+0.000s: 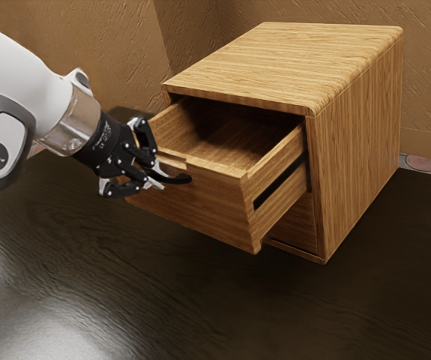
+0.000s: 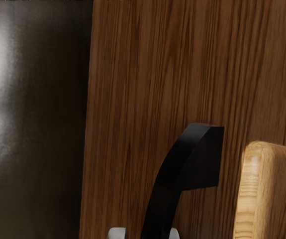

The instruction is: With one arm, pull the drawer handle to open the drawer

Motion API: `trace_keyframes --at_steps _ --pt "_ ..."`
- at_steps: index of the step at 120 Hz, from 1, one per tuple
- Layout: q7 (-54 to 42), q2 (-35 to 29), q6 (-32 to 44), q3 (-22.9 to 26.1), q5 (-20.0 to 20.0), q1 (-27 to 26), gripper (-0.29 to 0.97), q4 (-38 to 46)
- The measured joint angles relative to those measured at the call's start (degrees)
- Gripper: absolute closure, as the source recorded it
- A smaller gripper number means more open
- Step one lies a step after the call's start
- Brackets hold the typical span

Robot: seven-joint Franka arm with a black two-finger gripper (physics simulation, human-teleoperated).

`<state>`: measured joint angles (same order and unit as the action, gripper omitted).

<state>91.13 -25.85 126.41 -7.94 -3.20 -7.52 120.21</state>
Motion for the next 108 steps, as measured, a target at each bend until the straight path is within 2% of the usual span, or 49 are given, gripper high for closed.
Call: trace_keyframes --at_steps 69,81,95,108 --pt "0.0 -9.9 -0.1 -0.7 1.4 -1.6 0.71 7.7" --pt "0.0 -12.8 -1.6 -0.8 1.6 -1.0 0.53 7.9" --pt "0.1 -19.6 -7.4 -0.3 1.7 3.6 0.31 6.8" --pt "0.0 -19.4 -16.7 1.9 1.7 8.3 0.19 -4.3"
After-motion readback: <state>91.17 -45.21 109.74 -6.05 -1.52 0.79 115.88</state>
